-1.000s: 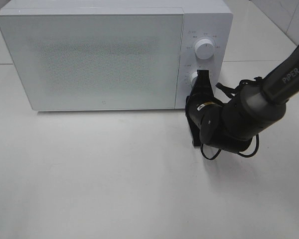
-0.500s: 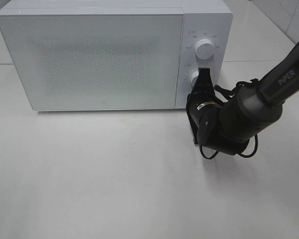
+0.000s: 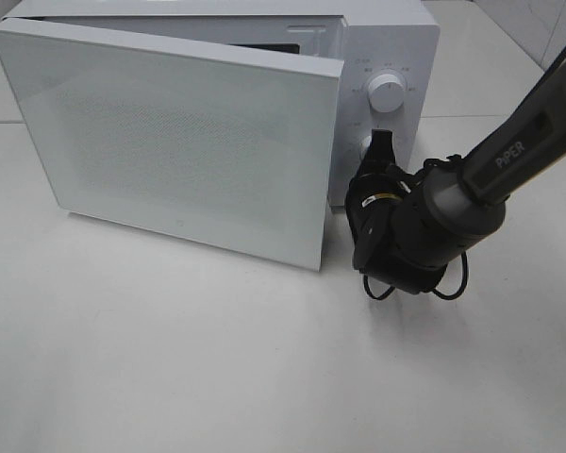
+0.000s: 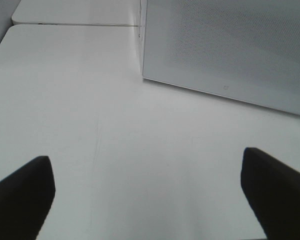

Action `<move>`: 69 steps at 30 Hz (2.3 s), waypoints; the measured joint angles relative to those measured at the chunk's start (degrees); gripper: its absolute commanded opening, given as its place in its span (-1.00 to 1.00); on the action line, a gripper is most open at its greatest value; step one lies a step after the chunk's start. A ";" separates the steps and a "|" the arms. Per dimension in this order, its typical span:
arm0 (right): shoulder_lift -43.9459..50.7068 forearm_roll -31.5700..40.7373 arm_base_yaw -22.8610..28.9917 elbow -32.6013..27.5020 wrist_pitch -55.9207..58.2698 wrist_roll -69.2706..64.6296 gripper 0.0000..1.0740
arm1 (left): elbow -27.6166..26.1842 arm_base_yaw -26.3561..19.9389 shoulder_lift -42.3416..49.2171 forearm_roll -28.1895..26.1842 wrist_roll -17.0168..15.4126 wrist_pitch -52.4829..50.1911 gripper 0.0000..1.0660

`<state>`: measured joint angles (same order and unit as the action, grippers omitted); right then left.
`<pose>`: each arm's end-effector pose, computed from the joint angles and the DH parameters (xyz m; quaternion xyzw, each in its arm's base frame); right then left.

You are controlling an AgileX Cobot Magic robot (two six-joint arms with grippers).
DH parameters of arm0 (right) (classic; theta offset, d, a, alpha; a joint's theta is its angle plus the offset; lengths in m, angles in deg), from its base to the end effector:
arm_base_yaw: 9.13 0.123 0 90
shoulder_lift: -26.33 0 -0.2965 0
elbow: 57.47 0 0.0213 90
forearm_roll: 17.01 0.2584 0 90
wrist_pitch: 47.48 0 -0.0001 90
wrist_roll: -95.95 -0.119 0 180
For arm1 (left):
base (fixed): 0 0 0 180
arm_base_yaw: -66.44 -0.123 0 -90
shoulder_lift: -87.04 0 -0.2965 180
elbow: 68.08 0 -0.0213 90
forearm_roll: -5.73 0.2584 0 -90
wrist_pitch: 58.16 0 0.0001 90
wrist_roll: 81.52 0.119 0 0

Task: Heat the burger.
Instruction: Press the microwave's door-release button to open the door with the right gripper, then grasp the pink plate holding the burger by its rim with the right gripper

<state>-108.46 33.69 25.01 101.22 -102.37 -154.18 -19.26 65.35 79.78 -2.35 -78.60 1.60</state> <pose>0.3875 0.1718 0.0681 0.6082 0.5368 0.3826 0.4423 0.0152 -0.0142 0.2712 0.0158 0.8451 -0.0518 0.5319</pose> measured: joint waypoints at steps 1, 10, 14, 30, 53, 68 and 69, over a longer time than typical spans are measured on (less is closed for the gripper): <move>-0.06 0.63 0.11 0.23 0.17 0.52 -0.99 | 0.00 0.00 0.00 0.00 0.00 0.00 0.78; -0.06 1.89 0.34 0.57 0.57 2.23 -0.99 | 0.00 0.00 0.00 0.00 0.00 0.00 0.78; -0.06 2.01 0.34 0.69 0.80 2.52 -0.99 | 0.00 0.00 0.00 0.00 0.00 0.00 0.78; 2.69 -1.60 -1.03 -1.26 5.27 4.47 -0.99 | 0.00 0.00 0.00 0.00 0.00 0.00 0.78; 15.81 -7.56 -1.95 -11.63 18.45 6.88 -0.98 | 0.00 0.00 0.00 0.00 0.00 0.00 0.78; 29.62 -7.45 -1.95 -19.19 29.28 24.41 -0.95 | 0.00 0.00 0.00 0.00 0.00 0.00 0.78; 30.65 -7.45 -1.95 -19.19 31.05 27.33 -0.95 | 0.00 0.00 0.00 0.00 0.00 0.00 0.78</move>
<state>-77.81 26.24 23.07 82.02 -71.32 -126.85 -19.26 65.35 79.78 -2.35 -78.60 1.60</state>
